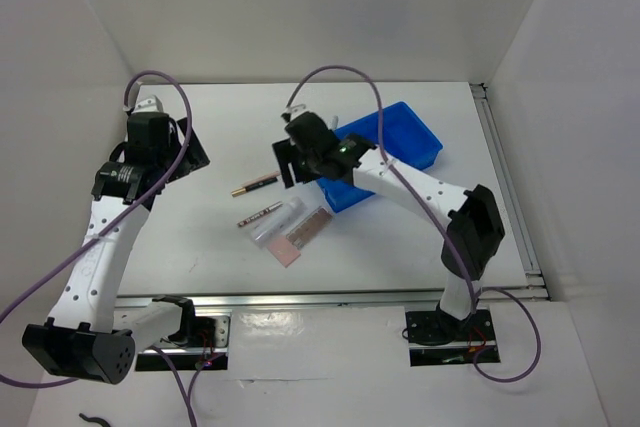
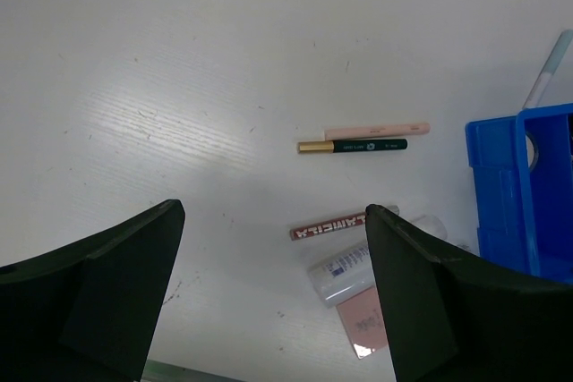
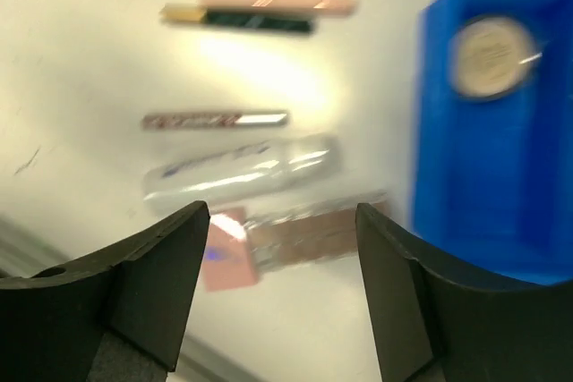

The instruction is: Organize the makeup

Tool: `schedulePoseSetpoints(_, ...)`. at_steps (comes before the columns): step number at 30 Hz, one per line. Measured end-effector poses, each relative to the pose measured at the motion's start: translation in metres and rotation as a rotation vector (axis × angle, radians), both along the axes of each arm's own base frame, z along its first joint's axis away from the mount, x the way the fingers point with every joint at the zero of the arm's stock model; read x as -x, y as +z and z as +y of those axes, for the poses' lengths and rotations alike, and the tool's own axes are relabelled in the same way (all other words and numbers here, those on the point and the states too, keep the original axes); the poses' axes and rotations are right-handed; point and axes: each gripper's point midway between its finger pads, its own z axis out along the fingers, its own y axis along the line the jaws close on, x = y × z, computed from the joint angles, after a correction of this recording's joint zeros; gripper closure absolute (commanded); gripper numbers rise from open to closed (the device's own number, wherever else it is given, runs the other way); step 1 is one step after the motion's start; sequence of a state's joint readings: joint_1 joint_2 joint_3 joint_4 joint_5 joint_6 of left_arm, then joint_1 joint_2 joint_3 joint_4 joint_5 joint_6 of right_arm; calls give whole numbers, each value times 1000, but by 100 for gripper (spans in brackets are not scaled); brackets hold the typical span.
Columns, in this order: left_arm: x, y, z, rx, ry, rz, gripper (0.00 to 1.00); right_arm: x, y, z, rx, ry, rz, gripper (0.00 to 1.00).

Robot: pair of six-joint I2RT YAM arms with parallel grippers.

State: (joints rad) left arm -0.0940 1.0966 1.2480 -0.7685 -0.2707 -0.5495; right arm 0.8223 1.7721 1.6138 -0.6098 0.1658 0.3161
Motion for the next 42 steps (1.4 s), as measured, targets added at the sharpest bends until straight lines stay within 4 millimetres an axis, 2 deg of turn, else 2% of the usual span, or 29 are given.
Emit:
schedulePoseSetpoints(2,0,0,0,0,-1,-3,5,30,-12,24,-3,58,52,24)
schedulePoseSetpoints(4,0,-1,-2,5,-16,-4,9,52,-26,38,11,97,98,24)
schedulePoseSetpoints(6,0,-3,-8,5,-61,-3,13,65,-38,44,23,111,138,24)
schedulePoseSetpoints(8,1,-9,-17,9,-139,12,15,69,-46,39,40,101,161,24)
schedulePoseSetpoints(11,-3,-25,-37,33,-272,68,15,66,-50,22,54,60,174,24)
schedulePoseSetpoints(13,-7,-43,-51,36,-353,128,15,64,-49,1,62,22,173,24)
schedulePoseSetpoints(14,-8,-54,-60,43,-393,167,15,64,-45,-16,66,-6,174,24)
schedulePoseSetpoints(16,-7,-78,-79,45,-471,244,15,62,-28,-45,55,-63,155,24)
schedulePoseSetpoints(18,0,-102,-100,35,-550,321,15,54,-1,-71,12,-129,113,24)
schedulePoseSetpoints(21,11,-126,-125,6,-634,397,12,42,28,-103,-48,-219,57,24)
schedulePoseSetpoints(23,16,-139,-144,-28,-691,434,10,34,34,-123,-64,-274,47,24)
schedulePoseSetpoints(25,20,-155,-158,-72,-730,468,10,28,31,-137,-64,-313,57,24)
schedulePoseSetpoints(28,27,-180,-172,-145,-770,533,10,23,22,-151,-52,-346,82,24)
schedulePoseSetpoints(31,32,-198,-178,-208,-802,579,10,22,20,-155,-51,-348,91,24)
schedulePoseSetpoints(37,22,-210,-174,-283,-778,586,16,20,20,-158,-54,-335,96,24)
schedulePoseSetpoints(41,18,-216,-175,-291,-773,586,25,19,20,-160,-52,-332,97,24)
schedulePoseSetpoints(42,17,-217,-175,-291,-775,585,31,19,20,-161,-51,-331,96,24)
